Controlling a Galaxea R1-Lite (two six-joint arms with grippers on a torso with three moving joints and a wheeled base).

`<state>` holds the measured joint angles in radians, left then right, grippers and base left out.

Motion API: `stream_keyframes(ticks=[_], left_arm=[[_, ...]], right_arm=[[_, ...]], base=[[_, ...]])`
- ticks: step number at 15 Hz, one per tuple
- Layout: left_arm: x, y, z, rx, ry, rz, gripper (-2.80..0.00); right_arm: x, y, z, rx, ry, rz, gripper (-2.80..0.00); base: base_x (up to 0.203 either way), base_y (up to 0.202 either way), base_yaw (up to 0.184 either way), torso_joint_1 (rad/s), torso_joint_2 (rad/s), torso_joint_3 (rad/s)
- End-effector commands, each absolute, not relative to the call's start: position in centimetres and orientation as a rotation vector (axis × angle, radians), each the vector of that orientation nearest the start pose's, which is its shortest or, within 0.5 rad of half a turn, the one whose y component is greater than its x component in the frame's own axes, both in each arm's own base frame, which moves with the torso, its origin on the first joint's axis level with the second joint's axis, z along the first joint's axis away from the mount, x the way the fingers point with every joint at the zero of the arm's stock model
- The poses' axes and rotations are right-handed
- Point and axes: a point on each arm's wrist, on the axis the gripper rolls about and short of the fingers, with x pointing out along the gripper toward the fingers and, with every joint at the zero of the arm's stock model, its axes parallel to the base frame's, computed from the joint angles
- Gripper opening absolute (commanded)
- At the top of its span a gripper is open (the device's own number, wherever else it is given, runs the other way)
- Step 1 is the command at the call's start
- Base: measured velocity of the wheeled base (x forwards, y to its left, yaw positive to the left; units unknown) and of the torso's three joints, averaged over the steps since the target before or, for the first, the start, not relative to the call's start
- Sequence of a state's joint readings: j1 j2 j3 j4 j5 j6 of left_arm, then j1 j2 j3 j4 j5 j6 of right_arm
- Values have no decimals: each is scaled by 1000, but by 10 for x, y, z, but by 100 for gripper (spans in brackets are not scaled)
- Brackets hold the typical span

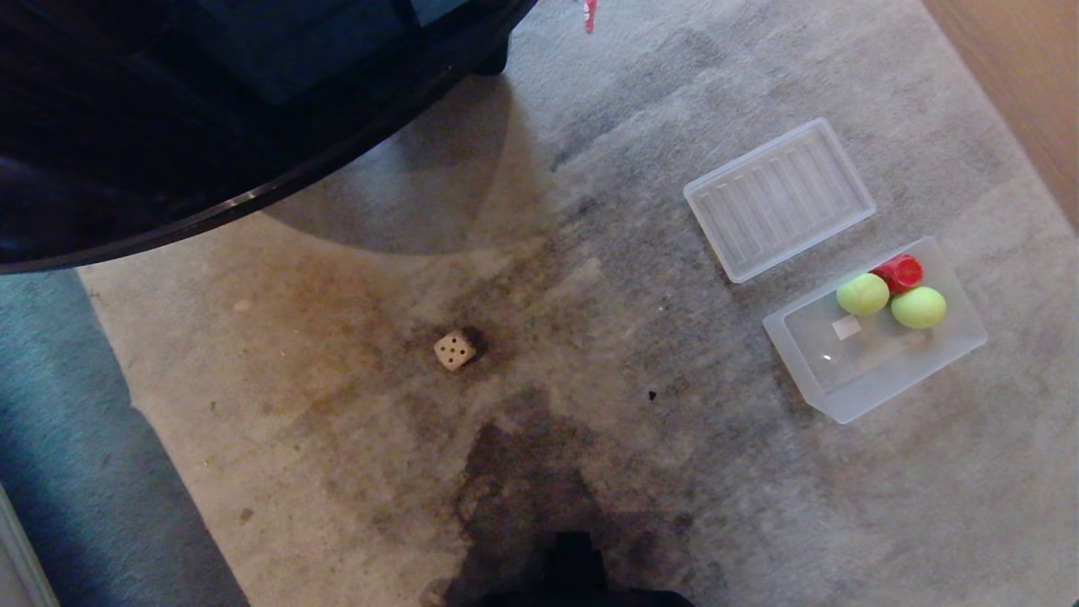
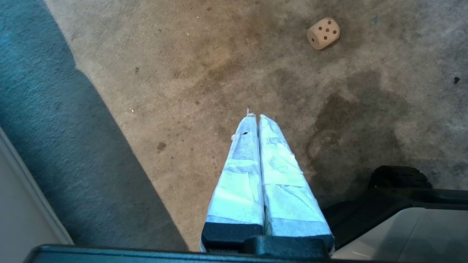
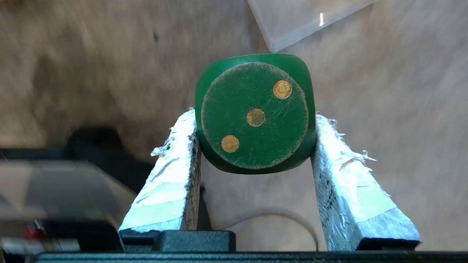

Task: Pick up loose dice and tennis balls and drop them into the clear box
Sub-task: Put the toys in the box

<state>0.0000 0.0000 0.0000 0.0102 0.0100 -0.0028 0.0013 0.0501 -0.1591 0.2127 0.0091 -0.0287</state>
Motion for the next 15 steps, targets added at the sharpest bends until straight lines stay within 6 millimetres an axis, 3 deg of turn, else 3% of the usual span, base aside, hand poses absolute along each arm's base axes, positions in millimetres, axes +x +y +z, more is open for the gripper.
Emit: stream_keyframes(ticks=[1,4,7,9,12,15], left_arm=[[-23,0,74,-3,11,11,-280],[-23,0,74,-3,11,9,-280],[-23,0,74,-3,11,11,-280],[-23,0,74,-3,11,11,-280],[-23,0,74,-3,12,11,-280],[-23,0,74,-3,11,11,-280]], right_arm=[[-15,0,129,-11,223,12,-280],[11,0,159,50,304,3,-280],[84,0,171,97,468,-36,-280],[135,-1,167,112,510,-79,-280],[209,-6,144,117,503,-176,-280],[260,-13,130,134,386,-275,-280]], base=[[0,0,0,0,0,0],[0,0,0,0,0,0],[0,0,0,0,0,0],[0,0,0,0,0,0],[0,0,0,0,0,0],[0,0,0,0,0,0]])
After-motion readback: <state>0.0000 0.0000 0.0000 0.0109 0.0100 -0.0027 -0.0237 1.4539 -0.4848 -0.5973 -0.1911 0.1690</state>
